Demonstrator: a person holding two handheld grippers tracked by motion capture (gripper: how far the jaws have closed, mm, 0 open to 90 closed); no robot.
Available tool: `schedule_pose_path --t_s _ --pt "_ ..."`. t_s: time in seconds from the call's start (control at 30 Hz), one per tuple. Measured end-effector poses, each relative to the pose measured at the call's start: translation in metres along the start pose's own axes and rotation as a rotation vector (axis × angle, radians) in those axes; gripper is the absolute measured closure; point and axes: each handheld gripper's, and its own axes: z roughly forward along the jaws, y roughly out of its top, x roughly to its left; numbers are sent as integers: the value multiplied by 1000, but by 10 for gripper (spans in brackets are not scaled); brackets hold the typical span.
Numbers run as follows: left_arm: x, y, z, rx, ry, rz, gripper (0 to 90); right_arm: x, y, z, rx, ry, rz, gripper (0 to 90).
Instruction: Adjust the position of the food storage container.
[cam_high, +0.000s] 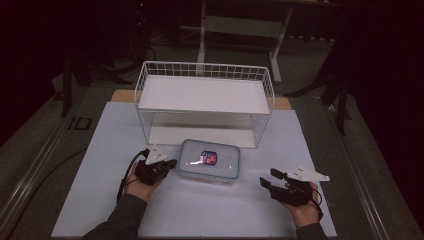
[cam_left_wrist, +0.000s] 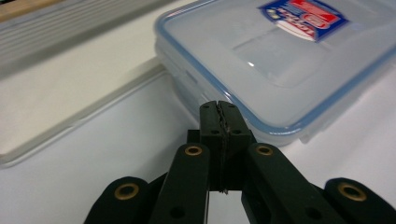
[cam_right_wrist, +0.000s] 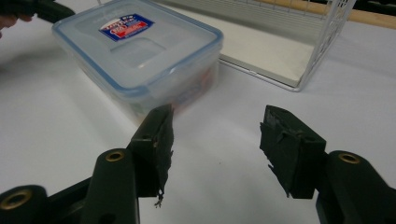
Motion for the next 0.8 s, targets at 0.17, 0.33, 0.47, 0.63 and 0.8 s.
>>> schedule_pose_path --t_s 0.17,0.33,0.47,0.63,0.8 --pt "-12 -1 0 -8 -42 16 897 -4 1 1 -8 0 23 447" --pt "-11 -4 -1 -18 -76 -9 896 -8 2 3 -10 4 43 446" --pt "-11 -5 0 -26 -97 -28 896 -11 4 9 -9 11 65 444" --pt "-19 -4 3 -31 -117 -14 896 -10 12 20 -9 16 63 444" --pt "-17 -2 3 -37 -111 -40 822 -8 18 26 -9 20 46 442"
